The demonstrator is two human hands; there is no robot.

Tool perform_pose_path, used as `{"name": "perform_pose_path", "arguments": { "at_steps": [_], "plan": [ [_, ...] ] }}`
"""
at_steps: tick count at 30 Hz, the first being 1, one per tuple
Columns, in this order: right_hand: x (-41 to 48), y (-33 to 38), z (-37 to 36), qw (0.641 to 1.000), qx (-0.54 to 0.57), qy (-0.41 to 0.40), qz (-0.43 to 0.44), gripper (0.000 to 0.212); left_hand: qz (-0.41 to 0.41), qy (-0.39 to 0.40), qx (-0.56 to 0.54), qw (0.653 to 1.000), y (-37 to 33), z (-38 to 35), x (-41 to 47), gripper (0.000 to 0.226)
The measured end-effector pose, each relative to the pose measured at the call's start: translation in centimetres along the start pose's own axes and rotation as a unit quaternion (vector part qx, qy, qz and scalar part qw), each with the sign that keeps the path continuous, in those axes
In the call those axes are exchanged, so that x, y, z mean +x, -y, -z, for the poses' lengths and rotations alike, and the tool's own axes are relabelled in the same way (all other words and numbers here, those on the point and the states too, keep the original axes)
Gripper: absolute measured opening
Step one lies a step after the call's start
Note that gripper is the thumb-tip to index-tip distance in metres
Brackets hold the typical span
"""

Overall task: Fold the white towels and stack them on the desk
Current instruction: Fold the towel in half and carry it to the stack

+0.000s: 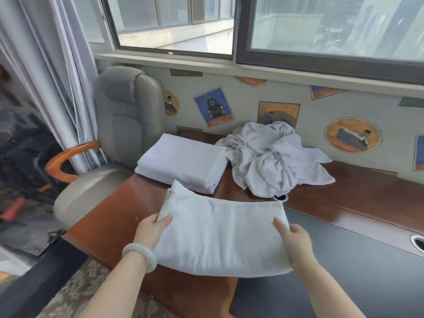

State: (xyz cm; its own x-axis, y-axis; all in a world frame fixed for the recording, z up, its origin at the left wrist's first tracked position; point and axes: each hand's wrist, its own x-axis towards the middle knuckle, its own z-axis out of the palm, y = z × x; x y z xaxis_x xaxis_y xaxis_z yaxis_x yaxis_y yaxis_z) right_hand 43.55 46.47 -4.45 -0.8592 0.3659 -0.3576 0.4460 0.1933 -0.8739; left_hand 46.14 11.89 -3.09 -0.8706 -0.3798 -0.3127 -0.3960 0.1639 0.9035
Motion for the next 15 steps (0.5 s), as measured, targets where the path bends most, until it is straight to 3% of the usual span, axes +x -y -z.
{"name": "perform_pose_path", "arguments": {
  "at_steps": [8, 15],
  "plan": [
    [3.8, 7.2, -5.4, 0.998, 0.006, 0.006, 0.069, 0.045, -0.003, 0.007, -0.017, 1.000, -3.8, 4.4, 5.9, 0.022],
    [7.5, 11.2, -10.1, 0.996, 0.033, 0.066, 0.041, 0.042, 0.015, 0.027, -0.024, 0.999, -6.9, 7.4, 13.9, 0.040]
  ]
}}
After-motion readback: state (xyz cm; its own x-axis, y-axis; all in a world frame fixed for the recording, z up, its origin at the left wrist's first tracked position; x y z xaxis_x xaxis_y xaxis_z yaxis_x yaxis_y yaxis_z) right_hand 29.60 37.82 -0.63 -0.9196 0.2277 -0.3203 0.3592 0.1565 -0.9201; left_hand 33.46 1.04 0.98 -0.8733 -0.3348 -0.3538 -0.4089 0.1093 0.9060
